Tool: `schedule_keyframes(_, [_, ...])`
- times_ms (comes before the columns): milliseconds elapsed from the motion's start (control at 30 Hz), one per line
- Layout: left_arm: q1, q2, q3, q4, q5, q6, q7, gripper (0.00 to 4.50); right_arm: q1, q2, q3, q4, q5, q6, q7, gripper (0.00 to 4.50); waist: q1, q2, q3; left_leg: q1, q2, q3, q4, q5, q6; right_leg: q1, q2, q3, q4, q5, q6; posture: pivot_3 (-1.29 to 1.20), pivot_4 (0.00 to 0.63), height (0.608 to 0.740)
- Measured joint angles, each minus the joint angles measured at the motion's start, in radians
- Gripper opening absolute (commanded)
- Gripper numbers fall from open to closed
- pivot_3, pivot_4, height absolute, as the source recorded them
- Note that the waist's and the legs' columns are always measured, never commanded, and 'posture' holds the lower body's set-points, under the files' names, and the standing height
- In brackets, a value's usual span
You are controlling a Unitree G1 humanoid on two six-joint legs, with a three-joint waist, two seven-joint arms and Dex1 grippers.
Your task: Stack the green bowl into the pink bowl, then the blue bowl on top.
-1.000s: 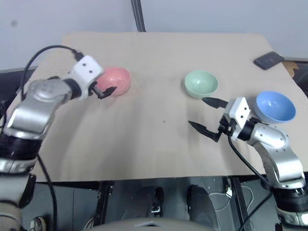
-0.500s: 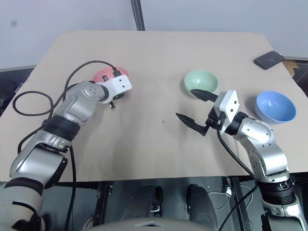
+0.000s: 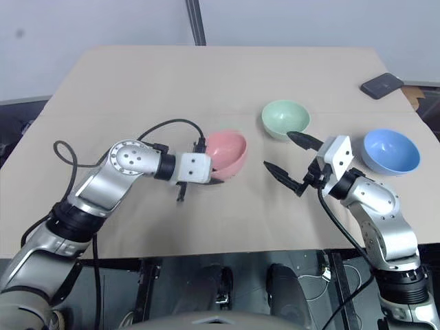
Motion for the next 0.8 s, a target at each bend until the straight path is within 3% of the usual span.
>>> schedule_keyframes(33, [0.0,-0.01,-0.006,0.005,-0.001,-0.017,-0.024,0.91,0.0,0.0,-0.001,0.0,-0.006,0.0,-0.007,4.5,0.001,0.0,0.0,0.0,0.0,0.0,0.003,0.0,0.0,0.0,0.0,0.0,0.002,0.0,0.0,0.0,0.15,0.739])
schedule_keyframes(100, [0.0,-0.023,-0.013,0.016,-0.002,-0.042,-0.046,1.59,0.004,-0.004,-0.001,0.0,-0.02,-0.001,-0.012,4.5,0.0,0.0,0.0,-0.001,0.0,0.0,0.007,-0.001,0.002,0.0,0.0,0.0,0.004,0.0,0.0,0.0,0.15,0.739])
schedule_keyframes(267, [0.0,-0.045,-0.004,0.03,-0.019,-0.035,-0.057,4.01,0.008,-0.006,-0.001,0.019,-0.059,-0.001,-0.036,4.5,-0.001,0.0,0.0,-0.002,0.0,0.001,0.009,-0.002,0.003,0.0,0.0,0.001,0.004,0.0,0.0,0.0,0.15,0.739])
schedule_keyframes(500, [0.136,-0.042,0.27,-0.172,-0.259,0.348,0.06,4.01,-0.153,-0.043,0.036,0.261,-0.238,-0.089,-0.056,4.5,-0.018,0.001,0.0,-0.001,0.002,0.0,0.009,-0.002,0.002,0.0,0.001,0.002,0.005,0.0,0.0,0.0,0.15,0.739])
schedule_keyframes(600, [0.296,-0.035,0.465,-0.247,-0.386,0.422,0.104,4.01,-0.303,-0.072,0.117,0.438,-0.346,-0.167,-0.018,4.5,-0.04,0.001,0.001,0.0,0.002,0.003,0.009,-0.002,0.002,-0.001,0.001,0.004,0.005,0.0,0.0,0.0,0.15,0.739])
schedule_keyframes(800, [0.488,0.005,0.685,-0.322,-0.529,0.481,0.132,4.01,-0.545,-0.063,0.268,0.77,-0.485,-0.322,0.104,4.5,-0.032,0.001,0.001,-0.001,0.002,0.001,0.009,-0.001,0.002,-0.001,0.0,0.003,0.005,0.0,0.0,0.0,0.15,0.739])
